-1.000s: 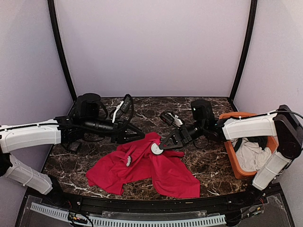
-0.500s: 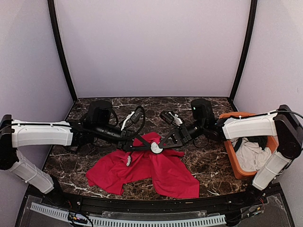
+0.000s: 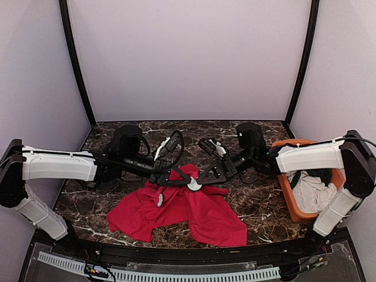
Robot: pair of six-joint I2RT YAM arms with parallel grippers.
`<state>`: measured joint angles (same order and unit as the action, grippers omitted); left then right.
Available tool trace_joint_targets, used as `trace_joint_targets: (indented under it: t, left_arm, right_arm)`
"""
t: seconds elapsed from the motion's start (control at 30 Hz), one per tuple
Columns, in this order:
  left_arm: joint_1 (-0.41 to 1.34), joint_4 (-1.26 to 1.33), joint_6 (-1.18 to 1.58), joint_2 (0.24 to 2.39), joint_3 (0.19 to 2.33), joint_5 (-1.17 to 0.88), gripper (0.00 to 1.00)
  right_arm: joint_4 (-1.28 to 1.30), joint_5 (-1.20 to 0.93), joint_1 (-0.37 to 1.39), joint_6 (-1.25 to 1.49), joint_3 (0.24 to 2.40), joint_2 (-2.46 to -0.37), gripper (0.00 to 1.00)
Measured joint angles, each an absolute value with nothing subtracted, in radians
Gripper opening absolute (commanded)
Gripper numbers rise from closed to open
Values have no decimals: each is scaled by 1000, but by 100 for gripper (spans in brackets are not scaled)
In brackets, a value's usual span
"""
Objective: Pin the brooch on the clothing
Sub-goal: Pin the brooch onto the flattened clothing.
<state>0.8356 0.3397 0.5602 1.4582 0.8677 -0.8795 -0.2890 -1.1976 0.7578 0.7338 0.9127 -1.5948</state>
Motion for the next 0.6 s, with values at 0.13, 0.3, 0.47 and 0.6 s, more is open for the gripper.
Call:
trace_joint_targets:
  t: [0.13, 0.3, 0.47, 0.6]
  left_arm:
    - [836, 361, 576, 1472, 868, -887, 20]
    - [836, 366, 586, 1477, 868, -889, 13]
    - [836, 366, 588, 1480, 868, -889, 16]
    - [836, 371, 589, 1486, 868, -894, 14]
  right_arm:
    - [-283, -1193, 758, 727, 913, -1595, 0]
    - [-280, -1197, 758, 715, 916, -1595, 0]
    - [-274, -1200, 758, 712, 918, -1595, 0]
    - [-259, -1199, 758, 707, 920, -1595, 0]
